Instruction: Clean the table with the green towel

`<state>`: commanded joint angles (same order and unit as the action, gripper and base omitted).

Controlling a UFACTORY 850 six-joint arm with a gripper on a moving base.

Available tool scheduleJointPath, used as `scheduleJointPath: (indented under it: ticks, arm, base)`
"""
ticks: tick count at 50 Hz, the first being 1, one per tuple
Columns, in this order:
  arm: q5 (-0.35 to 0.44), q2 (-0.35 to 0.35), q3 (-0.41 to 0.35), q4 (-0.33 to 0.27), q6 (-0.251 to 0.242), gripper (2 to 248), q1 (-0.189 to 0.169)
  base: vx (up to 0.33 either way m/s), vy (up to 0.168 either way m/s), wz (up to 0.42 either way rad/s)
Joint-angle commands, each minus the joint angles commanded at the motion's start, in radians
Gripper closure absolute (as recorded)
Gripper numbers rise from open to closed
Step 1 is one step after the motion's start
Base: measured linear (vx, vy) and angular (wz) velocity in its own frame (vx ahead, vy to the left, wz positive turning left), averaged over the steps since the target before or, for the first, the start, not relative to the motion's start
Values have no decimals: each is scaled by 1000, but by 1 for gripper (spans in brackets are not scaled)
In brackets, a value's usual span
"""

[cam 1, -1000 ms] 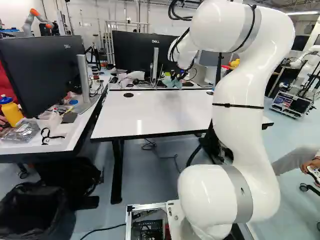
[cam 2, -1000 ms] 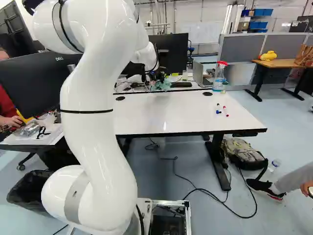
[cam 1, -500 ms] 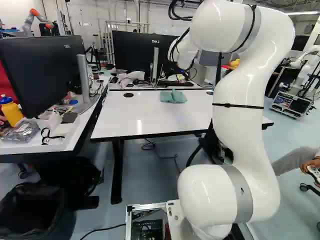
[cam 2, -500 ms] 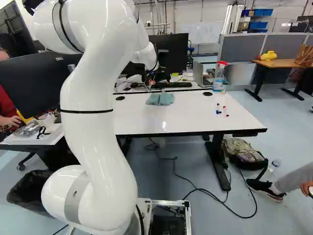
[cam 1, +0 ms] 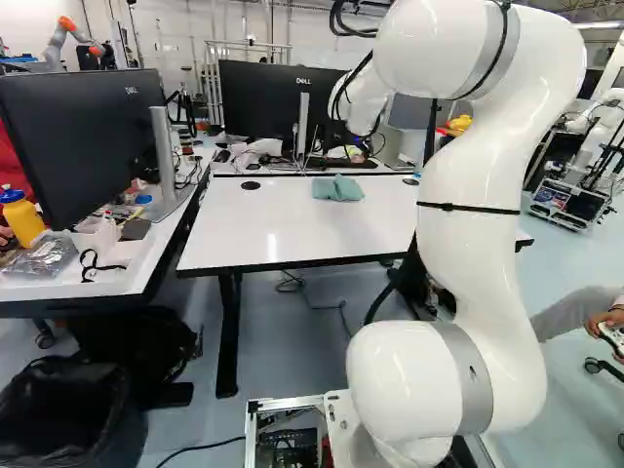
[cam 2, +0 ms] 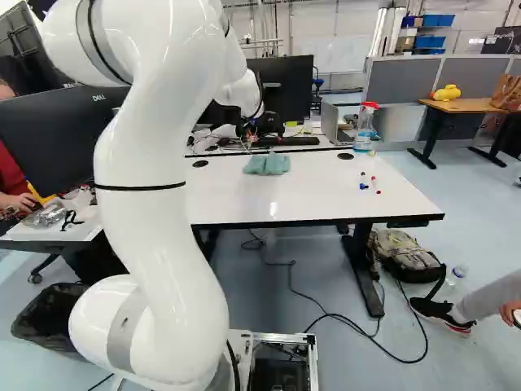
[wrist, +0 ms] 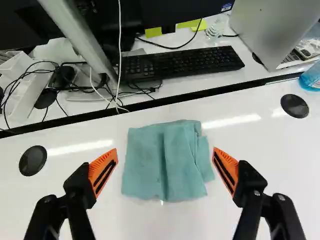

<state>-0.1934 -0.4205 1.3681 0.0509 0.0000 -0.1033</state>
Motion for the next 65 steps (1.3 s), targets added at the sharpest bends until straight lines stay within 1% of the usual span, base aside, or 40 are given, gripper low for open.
scheduleJointPath:
  ticks: [32, 65]
  arm:
    - [0, 149, -181, 0, 0, 3, -5]
    - [0, 313, -366, 0, 0, 3, 25]
  base:
    - [0, 0, 0]
    - [0, 0, 0]
